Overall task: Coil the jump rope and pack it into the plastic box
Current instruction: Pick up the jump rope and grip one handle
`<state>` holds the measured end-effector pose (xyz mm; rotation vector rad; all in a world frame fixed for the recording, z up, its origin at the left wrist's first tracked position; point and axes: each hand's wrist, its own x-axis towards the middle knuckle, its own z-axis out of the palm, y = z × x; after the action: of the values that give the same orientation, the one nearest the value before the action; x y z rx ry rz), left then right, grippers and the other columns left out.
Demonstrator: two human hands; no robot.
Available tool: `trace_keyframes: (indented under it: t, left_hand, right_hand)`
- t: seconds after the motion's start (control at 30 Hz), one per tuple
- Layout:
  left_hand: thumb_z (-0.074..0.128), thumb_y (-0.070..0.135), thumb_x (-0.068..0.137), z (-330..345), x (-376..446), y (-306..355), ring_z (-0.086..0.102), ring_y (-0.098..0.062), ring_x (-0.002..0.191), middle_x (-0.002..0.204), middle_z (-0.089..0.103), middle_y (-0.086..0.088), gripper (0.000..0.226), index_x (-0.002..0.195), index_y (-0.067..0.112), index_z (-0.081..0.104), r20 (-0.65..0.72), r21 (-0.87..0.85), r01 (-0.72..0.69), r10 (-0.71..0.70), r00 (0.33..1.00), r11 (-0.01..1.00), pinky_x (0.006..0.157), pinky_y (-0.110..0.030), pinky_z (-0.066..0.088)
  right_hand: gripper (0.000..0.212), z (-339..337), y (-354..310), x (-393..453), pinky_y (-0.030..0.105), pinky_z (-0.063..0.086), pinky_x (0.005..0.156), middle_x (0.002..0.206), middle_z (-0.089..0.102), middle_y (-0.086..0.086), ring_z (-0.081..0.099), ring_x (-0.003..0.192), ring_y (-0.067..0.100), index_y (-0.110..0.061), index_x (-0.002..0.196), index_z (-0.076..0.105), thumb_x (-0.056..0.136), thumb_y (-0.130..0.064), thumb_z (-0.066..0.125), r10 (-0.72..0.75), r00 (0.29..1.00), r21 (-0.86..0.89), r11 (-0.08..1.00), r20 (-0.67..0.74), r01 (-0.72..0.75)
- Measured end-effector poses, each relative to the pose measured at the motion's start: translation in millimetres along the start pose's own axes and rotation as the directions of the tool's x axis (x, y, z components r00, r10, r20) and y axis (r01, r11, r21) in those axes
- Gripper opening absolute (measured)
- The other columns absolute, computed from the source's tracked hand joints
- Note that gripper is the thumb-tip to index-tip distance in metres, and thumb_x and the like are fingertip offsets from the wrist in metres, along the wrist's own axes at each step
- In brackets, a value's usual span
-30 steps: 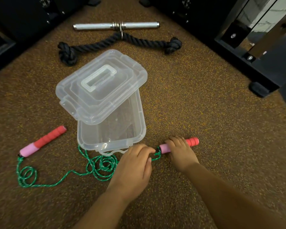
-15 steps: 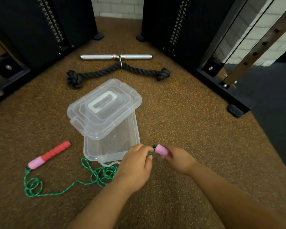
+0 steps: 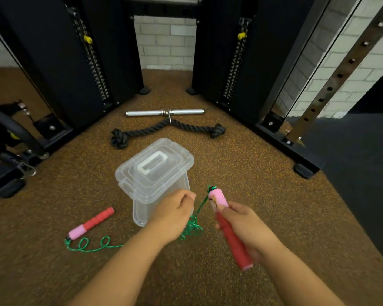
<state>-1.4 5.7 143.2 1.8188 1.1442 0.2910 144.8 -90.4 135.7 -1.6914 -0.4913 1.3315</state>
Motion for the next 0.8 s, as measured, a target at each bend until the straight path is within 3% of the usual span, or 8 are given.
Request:
trace_keyframes:
  t: [0.03, 0.1, 0.17, 0.2, 0.33, 0.5, 0.63, 0.8]
  left_hand:
    - [0.039, 0.03, 0.098, -1, -1, -1, 0.058, -0.018, 0.103, 0.105, 0.064, -0.001, 0.031, 0.107, 0.017, 0.065, 0.05, -0.106, 0.102, -0.098, 0.994, 0.989, 0.094, -0.029, 0.041]
    - [0.032, 0.036, 0.099, -6, -1, 0, 0.06, -0.019, 0.088, 0.092, 0.066, -0.004, 0.042, 0.103, 0.013, 0.067, 0.216, -0.259, 0.304, -0.252, 0.943, 0.917, 0.09, -0.033, 0.045]
    - [0.025, 0.042, 0.1, -14, -1, 0, 0.059, -0.018, 0.078, 0.087, 0.066, -0.007, 0.052, 0.096, 0.011, 0.067, 0.319, -0.374, 0.408, -0.297, 0.9, 0.833, 0.08, -0.031, 0.047]
    - [0.022, 0.045, 0.099, -19, -1, -1, 0.06, -0.019, 0.079, 0.088, 0.067, -0.008, 0.056, 0.094, 0.012, 0.067, 0.343, -0.418, 0.427, -0.297, 0.891, 0.801, 0.079, -0.03, 0.047]
    - [0.011, 0.058, 0.095, -35, -1, -9, 0.063, -0.026, 0.088, 0.09, 0.071, -0.014, 0.077, 0.093, 0.007, 0.07, 0.485, -0.512, 0.497, -0.242, 0.84, 0.701, 0.095, -0.04, 0.044]
    - [0.011, 0.075, 0.083, -38, -3, 0, 0.067, -0.022, 0.061, 0.076, 0.07, -0.016, 0.097, 0.104, -0.005, 0.063, 0.64, -0.642, 0.596, -0.092, 0.763, 0.483, 0.063, -0.028, 0.053]
    - [0.014, 0.083, 0.075, -40, -2, 8, 0.066, -0.033, 0.102, 0.115, 0.065, -0.027, 0.11, 0.118, -0.007, 0.061, 0.673, -0.714, 0.627, 0.058, 0.738, 0.311, 0.096, -0.04, 0.048]
    - [0.009, 0.083, 0.075, -44, 4, 4, 0.065, -0.033, 0.106, 0.117, 0.065, -0.024, 0.11, 0.118, -0.004, 0.062, 0.641, -0.752, 0.593, 0.111, 0.76, 0.287, 0.098, -0.041, 0.045]
  right_hand:
    - [0.018, 7, -4, -8, 0.023, 0.045, 0.043, 0.069, 0.059, 0.009, 0.054, 0.048, 0.014, -0.006, 0.093, 0.058, 0.097, -0.02, 0.048, 0.091, 0.992, 0.222, 0.969, 0.084, -0.108]
    - [0.025, 16, -14, -21, 0.022, 0.049, 0.042, 0.071, 0.061, 0.011, 0.058, 0.048, 0.015, 0.0, 0.097, 0.057, 0.096, -0.022, 0.045, 0.191, 0.939, 0.538, 0.779, 0.286, -0.322]
    - [0.031, 18, -24, -26, 0.023, 0.05, 0.042, 0.075, 0.06, 0.012, 0.058, 0.05, 0.016, 0.003, 0.102, 0.056, 0.09, -0.023, 0.047, 0.17, 0.893, 0.671, 0.605, 0.417, -0.429]
    - [0.033, 20, -28, -28, 0.023, 0.05, 0.042, 0.076, 0.06, 0.012, 0.058, 0.051, 0.016, 0.004, 0.102, 0.056, 0.086, -0.024, 0.049, 0.153, 0.882, 0.688, 0.571, 0.446, -0.447]
    - [0.04, 26, -39, -40, 0.023, 0.05, 0.042, 0.076, 0.062, 0.011, 0.057, 0.053, 0.015, 0.003, 0.11, 0.056, 0.083, -0.025, 0.051, 0.103, 0.885, 0.591, 0.709, 0.453, -0.385]
    - [0.035, 31, -46, -53, 0.026, 0.053, 0.047, 0.079, 0.067, 0.016, 0.061, 0.057, 0.019, 0.003, 0.107, 0.061, 0.082, -0.022, 0.062, -0.056, 0.854, 0.416, 0.888, 0.518, -0.194]
    - [0.045, 26, -37, -53, 0.029, 0.057, 0.062, 0.097, 0.068, 0.018, 0.067, 0.072, 0.022, -0.001, 0.112, 0.064, 0.077, -0.027, 0.074, -0.071, 0.742, 0.278, 0.947, 0.667, -0.16]
    - [0.046, 21, -28, -46, 0.03, 0.055, 0.076, 0.105, 0.066, 0.016, 0.067, 0.083, 0.021, 0.003, 0.124, 0.052, 0.086, -0.021, 0.064, -0.035, 0.678, 0.179, 0.973, 0.734, -0.144]
